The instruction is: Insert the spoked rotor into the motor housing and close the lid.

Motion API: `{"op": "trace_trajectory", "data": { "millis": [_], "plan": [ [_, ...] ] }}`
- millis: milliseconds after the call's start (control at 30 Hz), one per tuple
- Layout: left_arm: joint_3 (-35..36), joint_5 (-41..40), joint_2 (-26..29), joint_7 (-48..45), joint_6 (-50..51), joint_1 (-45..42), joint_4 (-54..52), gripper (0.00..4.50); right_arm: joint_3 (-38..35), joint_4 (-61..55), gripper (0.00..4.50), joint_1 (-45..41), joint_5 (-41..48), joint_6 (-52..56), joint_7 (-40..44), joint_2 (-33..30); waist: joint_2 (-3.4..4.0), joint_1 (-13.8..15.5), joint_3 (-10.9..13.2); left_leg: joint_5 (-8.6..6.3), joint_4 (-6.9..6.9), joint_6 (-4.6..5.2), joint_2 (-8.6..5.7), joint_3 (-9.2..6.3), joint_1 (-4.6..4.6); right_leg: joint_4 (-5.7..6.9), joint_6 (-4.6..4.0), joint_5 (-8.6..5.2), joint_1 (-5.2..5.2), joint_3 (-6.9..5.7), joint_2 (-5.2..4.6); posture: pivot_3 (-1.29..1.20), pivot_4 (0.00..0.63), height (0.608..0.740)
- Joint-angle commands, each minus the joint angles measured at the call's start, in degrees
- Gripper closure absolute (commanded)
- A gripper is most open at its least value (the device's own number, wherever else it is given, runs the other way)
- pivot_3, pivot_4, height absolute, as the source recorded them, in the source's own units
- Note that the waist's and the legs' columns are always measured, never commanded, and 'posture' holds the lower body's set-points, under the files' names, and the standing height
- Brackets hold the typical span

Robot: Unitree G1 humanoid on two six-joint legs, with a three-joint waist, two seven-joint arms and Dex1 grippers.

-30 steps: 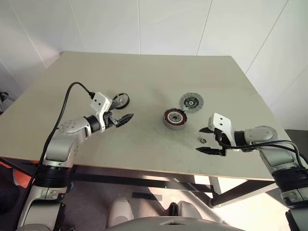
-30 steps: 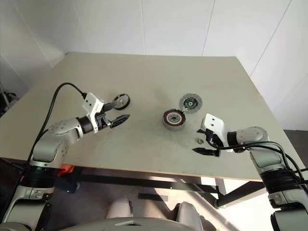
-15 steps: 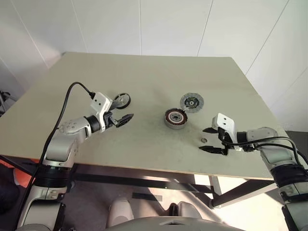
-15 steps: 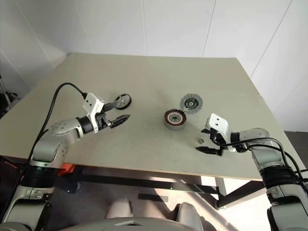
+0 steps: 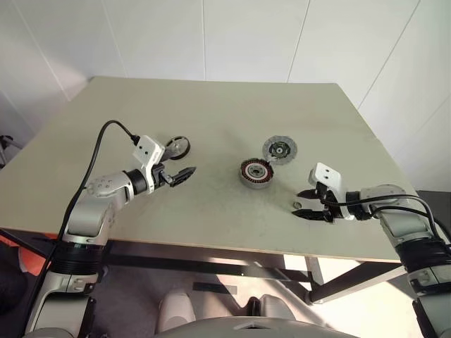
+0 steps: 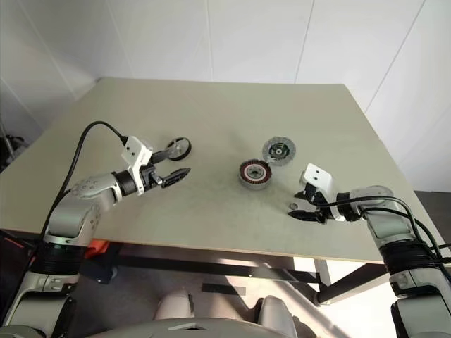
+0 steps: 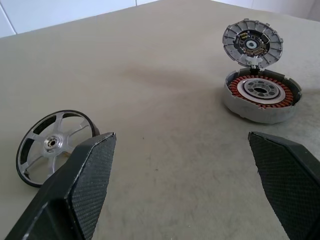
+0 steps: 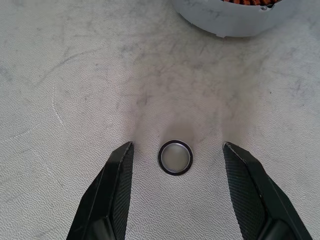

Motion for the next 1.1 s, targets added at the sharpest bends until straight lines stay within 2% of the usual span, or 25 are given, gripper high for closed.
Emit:
{"op": "trace_trajectory", "data": {
  "millis": [33, 133, 500, 633, 800, 900, 1100],
  "plan": [
    [0.4, 0.1, 0.7, 0.1, -0.3, -0.5, -2.8, 0.0, -0.4, -1.3, 2.29, -1.8, 0.2, 3.4, -0.4, -0.4, 0.0, 0.0, 0.0, 0.0, 0.0, 0.0, 0.0, 0.0, 0.0, 0.0, 0.0, 0.0, -0.01, 0.0, 0.0, 0.0, 0.0, 0.74],
    [0.4, 0.1, 0.6, 0.2, -0.2, -0.6, -2.9, 0.0, -0.4, -1.2, 3.25, -2.1, -0.3, 3.5, -1.0, -0.2, 0.01, 0.0, 0.0, -0.02, -0.11, 0.03, 0.01, 0.0, -0.05, -0.02, -0.01, 0.0, -0.1, -0.03, 0.01, 0.0, 0.0, 0.74],
    [0.7, 0.2, 0.9, 0.3, -0.3, -0.9, -2.6, 0.0, 0.1, 2.4, 3.25, -2.7, -1.4, 0.0, -2.0, 0.9, 0.01, 0.0, 0.0, -0.01, -0.15, 0.02, 0.03, 0.01, -0.07, -0.06, -0.01, 0.0, -0.15, -0.04, 0.02, 0.0, 0.0, 0.74],
    [0.7, 0.2, 1.0, 0.3, -0.4, -0.9, -2.6, 0.0, 0.0, 4.8, 3.95, -3.3, -1.6, -1.2, -2.1, 1.3, -0.01, -0.1, 0.0, -0.01, -0.14, 0.02, 0.03, 0.02, -0.04, -0.05, -0.01, 0.0, -0.12, -0.03, 0.03, 0.0, 0.0, 0.74],
    [0.8, 0.3, 1.1, 0.4, -0.5, -0.8, -2.7, 0.0, 0.1, 6.0, 3.94, -4.0, -2.1, -3.6, -2.8, 1.9, -0.02, -0.2, 0.0, -0.01, -0.1, 0.02, 0.03, 0.02, -0.01, -0.05, -0.01, 0.0, -0.11, -0.02, 0.03, 0.0, 0.0, 0.74],
    [0.8, 0.3, 1.0, 0.4, -0.5, -0.6, -2.8, 0.0, -1.6, 2.5, 3.94, -4.9, 0.3, -2.0, -2.8, 3.0, -0.02, -0.3, 0.0, -0.01, -0.1, 0.01, 0.03, 0.02, 0.01, -0.05, 0.0, 0.0, -0.12, -0.02, 0.03, 0.0, 0.0, 0.74],
    [0.5, 0.4, 0.6, 0.6, -0.4, -0.5, -2.8, 0.0, -3.2, -11.9, 3.94, -9.4, 5.1, 4.7, -4.3, 5.4, 0.16, -0.3, 0.0, 0.01, -0.11, -0.01, 0.02, 0.02, -0.05, 0.11, -0.01, 0.01, -0.28, 0.02, 0.04, 0.0, 0.0, 0.74]
  ]
}}
